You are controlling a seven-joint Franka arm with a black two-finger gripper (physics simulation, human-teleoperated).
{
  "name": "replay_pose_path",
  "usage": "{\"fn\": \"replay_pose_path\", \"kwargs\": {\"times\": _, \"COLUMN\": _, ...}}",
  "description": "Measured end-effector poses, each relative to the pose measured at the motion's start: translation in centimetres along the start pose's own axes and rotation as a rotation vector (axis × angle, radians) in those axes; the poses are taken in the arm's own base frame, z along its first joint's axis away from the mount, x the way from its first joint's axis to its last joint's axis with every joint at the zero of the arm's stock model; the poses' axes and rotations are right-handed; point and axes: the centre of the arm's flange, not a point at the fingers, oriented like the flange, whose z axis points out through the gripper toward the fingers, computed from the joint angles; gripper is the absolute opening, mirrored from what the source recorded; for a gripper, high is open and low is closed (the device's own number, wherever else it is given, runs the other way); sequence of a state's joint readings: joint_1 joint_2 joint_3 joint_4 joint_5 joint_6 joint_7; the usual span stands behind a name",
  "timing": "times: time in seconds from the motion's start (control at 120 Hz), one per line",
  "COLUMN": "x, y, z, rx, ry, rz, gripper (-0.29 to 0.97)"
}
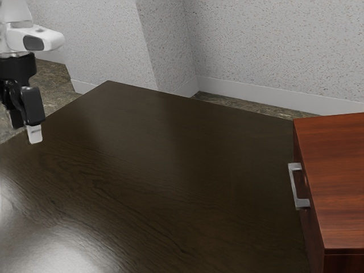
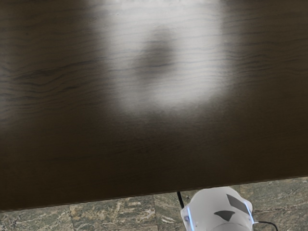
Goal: Pull the drawer handle with one arm to open the drawer
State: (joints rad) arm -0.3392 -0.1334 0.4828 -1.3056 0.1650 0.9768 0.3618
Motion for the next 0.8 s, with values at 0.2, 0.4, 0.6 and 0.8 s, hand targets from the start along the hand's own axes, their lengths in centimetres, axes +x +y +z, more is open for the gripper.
{"fn": "replay_pose_path", "kwargs": {"times": 0.2, "x": 2.1, "y": -1.2, "z": -2.0, "rx": 0.112, "ry": 0.203, "rz": 0.182, "gripper": 0.68}}
{"fn": "replay_pose_path", "kwargs": {"times": 0.4, "x": 6.4, "y": 2.8, "z": -3.1, "rx": 0.212, "ry": 0.262, "rz": 0.441, "gripper": 0.68}}
{"fn": "replay_pose_path", "kwargs": {"times": 0.6, "x": 11.2, "y": 5.2, "z": -1.4, "rx": 0.274, "ry": 0.229, "rz": 0.692, "gripper": 0.68}}
{"fn": "replay_pose_path", "kwargs": {"times": 0.8, "x": 13.4, "y": 7.7, "z": -0.4, "rx": 0.368, "ry": 0.227, "rz": 0.942, "gripper": 0.68}}
